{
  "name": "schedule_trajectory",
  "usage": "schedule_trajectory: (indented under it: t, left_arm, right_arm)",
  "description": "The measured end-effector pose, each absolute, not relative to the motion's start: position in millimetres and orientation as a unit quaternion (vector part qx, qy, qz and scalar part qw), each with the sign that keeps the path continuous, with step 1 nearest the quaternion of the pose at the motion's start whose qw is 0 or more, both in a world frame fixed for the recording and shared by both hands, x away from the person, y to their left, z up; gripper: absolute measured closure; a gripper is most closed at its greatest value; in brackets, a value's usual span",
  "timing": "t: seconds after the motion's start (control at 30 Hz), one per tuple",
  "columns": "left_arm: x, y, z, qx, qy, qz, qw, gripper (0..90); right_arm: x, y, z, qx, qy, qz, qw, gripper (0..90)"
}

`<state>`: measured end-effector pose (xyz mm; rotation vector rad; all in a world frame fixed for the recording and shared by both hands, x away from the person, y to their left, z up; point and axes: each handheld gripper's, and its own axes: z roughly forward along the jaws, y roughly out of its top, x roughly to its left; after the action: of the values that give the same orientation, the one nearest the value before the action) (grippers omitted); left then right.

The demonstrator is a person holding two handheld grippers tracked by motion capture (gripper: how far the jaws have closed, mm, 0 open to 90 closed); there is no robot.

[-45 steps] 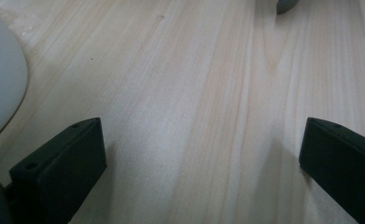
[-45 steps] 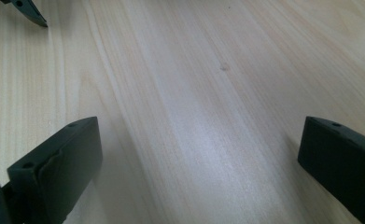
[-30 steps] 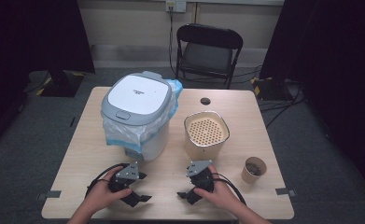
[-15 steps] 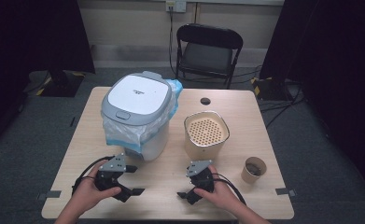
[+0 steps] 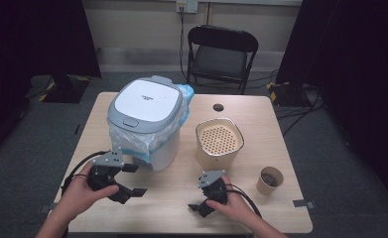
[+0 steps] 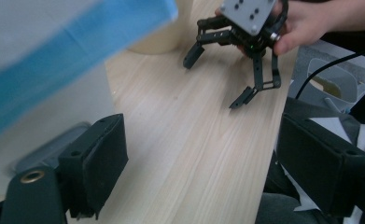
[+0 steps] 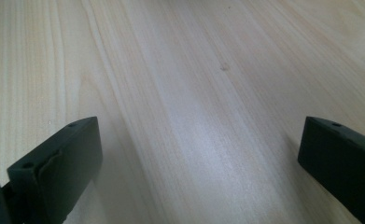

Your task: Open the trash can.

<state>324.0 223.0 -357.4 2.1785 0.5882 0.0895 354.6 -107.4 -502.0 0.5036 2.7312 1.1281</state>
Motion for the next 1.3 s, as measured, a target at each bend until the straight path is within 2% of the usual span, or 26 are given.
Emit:
schedule_trajectory:
  t: [0.93,1.3]
  left_arm:
    - [340,236,-262,0.862,0.244,0.059,0.439,15.9]
    - [355,238,-242,0.864,0.248,0.070,0.433,15.9]
  right_arm:
    - [355,-107,-502,0.167,0.909,0.375,0.072,0.0]
    - [354,-107,-502,0.169,0.909,0.374,0.070,0.0]
